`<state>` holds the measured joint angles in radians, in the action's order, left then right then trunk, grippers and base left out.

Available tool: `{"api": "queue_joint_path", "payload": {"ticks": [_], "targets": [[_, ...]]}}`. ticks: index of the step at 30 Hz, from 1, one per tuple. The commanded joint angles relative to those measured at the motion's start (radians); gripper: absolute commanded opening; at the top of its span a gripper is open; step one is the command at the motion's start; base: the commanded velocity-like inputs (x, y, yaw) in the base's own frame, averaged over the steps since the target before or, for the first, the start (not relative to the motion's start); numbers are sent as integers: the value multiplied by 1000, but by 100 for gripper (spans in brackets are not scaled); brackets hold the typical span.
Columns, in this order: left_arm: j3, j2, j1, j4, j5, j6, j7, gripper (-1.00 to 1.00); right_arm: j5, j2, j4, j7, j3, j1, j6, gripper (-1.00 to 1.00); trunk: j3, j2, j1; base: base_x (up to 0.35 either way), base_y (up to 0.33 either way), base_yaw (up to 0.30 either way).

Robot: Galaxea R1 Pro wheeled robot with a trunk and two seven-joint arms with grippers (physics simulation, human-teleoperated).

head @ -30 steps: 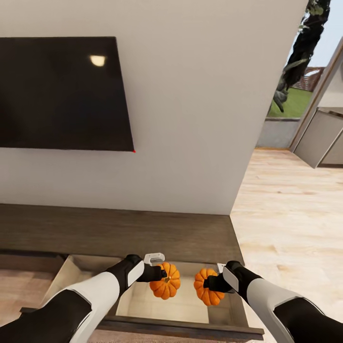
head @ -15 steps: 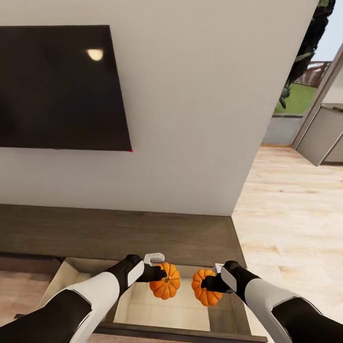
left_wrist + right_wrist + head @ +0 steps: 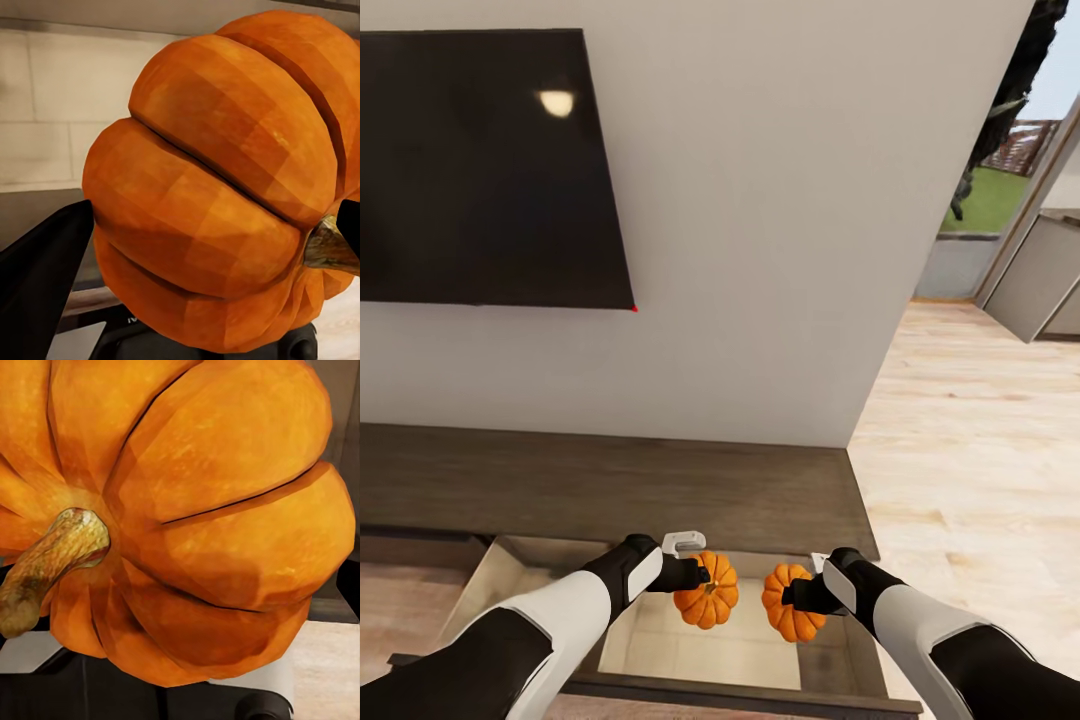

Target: Place each of the two pumpkins and all three candles from the living room inside a cabinet in the living room (use any cabinet), then make sure every cabinet is closed, and position the cauldron so it is next to a table in the living room.

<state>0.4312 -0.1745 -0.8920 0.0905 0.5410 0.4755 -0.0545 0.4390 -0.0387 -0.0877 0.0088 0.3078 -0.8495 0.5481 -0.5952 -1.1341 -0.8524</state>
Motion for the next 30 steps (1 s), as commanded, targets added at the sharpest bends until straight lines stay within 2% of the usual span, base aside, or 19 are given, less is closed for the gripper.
{"api": "queue_joint_path", "payload": {"ticks": [1,18,30], "targets": [[4,0,-1,0,4,3,-1,-100,6,0,-1,2,8,0,4,-100,-5,-8,-4,0,0,0],[4,0,-1,-1,4,3,-1,-100,7,1,-1,2,7,0,3,-100,-84,-127,-69,0,0,0],[4,0,-1,-1,4,3,-1,-100,7,0,-1,2,7,0,3,-100,-103,-127,-69,0,0,0]]}}
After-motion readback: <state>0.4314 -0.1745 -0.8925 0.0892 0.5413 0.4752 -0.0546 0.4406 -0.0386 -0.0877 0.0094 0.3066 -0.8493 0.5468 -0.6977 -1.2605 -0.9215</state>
